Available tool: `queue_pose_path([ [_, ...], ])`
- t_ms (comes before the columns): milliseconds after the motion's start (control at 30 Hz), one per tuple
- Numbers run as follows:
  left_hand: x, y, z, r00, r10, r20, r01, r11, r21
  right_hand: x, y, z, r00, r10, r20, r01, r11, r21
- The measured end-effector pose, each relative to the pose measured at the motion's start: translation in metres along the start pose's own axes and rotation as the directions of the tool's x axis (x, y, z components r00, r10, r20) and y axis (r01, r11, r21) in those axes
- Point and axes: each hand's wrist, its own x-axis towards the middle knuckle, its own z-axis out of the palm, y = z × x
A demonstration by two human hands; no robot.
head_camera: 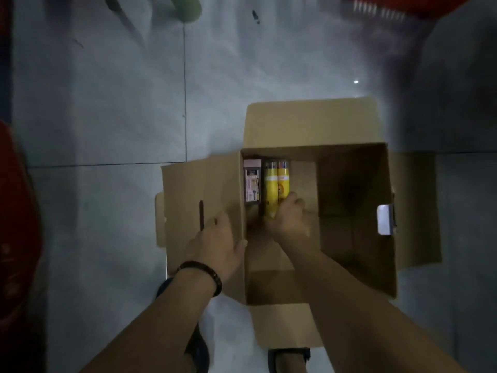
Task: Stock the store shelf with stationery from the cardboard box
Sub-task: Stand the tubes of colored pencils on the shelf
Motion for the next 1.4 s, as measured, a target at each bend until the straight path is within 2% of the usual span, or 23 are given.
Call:
queue_pose_path([
  [100,0.019,-0.005,0.026,1.0,-0.017,-0.007,0.017,0.999,-0.039,0.027,-0.005,0.037,0.995,-0.025,-0.095,0.015,0.995,-0.101],
  [200,0.022,-0.005,0.042,0.999,-0.035,-0.017,0.033,0.994,-0.1,0.041,-0.005,0.058,0.98,0.02,-0.196,-0.047,0.99,-0.136],
  [300,0.027,-0.008,0.051,0.998,-0.032,-0.046,0.026,0.99,-0.137,0.053,-0.004,0.067,0.978,0.039,-0.207,-0.07,0.987,-0.146],
  [367,0.028,-0.009,0.051,0.999,-0.033,-0.042,0.027,0.989,-0.147,0.056,-0.002,0.066,0.982,0.069,-0.178,-0.084,0.993,-0.079],
  [500,0.026,-0.014,0.048,0.997,-0.067,-0.028,0.058,0.97,-0.237,0.043,0.004,0.049,0.985,0.135,-0.109,-0.116,0.979,0.167],
  [667,-0.004,-0.004,0.015,0.991,-0.13,-0.044,0.095,0.88,-0.466,-0.035,0.009,-0.008,0.984,0.154,-0.094,-0.126,0.959,0.254],
  [733,-0.023,0.009,-0.009,0.992,-0.129,-0.005,0.101,0.799,-0.592,-0.079,0.006,-0.042,0.988,0.103,-0.112,-0.066,0.953,0.295],
  [800,-0.048,0.028,-0.043,0.994,-0.104,0.04,0.1,0.675,-0.731,-0.128,0.001,-0.08,0.991,0.025,-0.132,0.023,0.936,0.35],
  [900,-0.103,0.063,-0.107,0.992,-0.009,0.125,0.111,0.522,-0.845,-0.206,-0.02,-0.146,0.989,-0.098,-0.107,0.134,0.902,0.411],
  [967,-0.15,0.085,-0.152,0.981,0.083,0.173,0.115,0.47,-0.875,-0.261,-0.038,-0.193,0.978,-0.178,-0.109,0.208,0.88,0.427],
  [1033,-0.205,0.097,-0.196,0.973,0.151,0.175,0.088,0.46,-0.884,-0.318,-0.06,-0.238,0.953,-0.276,-0.127,0.304,0.863,0.403],
  [1133,-0.291,0.101,-0.257,0.98,0.17,0.105,0.022,0.431,-0.902,-0.399,-0.094,-0.3,0.893,-0.436,-0.115,0.443,0.803,0.398],
  [1267,-0.405,0.093,-0.323,0.992,0.102,-0.072,-0.106,0.38,-0.919,-0.488,-0.126,-0.362,0.773,-0.634,-0.013,0.567,0.68,0.465],
  [1333,-0.463,0.083,-0.345,0.987,0.075,-0.143,-0.16,0.327,-0.931,-0.536,-0.145,-0.383,0.723,-0.691,0.02,0.6,0.641,0.479],
  [1400,-0.52,0.071,-0.362,0.979,0.038,-0.199,-0.202,0.232,-0.951,-0.585,-0.166,-0.394,0.684,-0.729,0.025,0.603,0.585,0.542],
])
